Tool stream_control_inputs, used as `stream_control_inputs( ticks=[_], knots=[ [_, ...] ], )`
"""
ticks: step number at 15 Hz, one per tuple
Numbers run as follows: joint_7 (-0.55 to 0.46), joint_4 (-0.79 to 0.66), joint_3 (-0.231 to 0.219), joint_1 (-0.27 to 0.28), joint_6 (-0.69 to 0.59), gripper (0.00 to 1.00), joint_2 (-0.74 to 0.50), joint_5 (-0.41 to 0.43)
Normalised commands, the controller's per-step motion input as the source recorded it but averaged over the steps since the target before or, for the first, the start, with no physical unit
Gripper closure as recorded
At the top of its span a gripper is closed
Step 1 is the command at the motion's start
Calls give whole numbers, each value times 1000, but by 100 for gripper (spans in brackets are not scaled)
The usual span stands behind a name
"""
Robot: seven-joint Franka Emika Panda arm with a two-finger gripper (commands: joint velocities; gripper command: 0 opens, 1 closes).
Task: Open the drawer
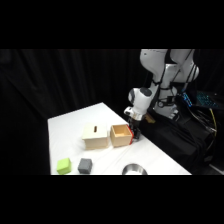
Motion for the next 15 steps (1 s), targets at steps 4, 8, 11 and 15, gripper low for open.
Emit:
stream_control_inputs(
  ticks=[4, 8, 11, 15],
  knots=[
    [31, -39, 381, -532, -171, 0, -224, -351],
    [-18, -77, 395, -380, -295, 0, -289, -171],
    [-282, -104, 363, -289, -285, 0, -300, 170],
    [-501, -95, 407, -329, -264, 0, -303, 428]
  ],
)
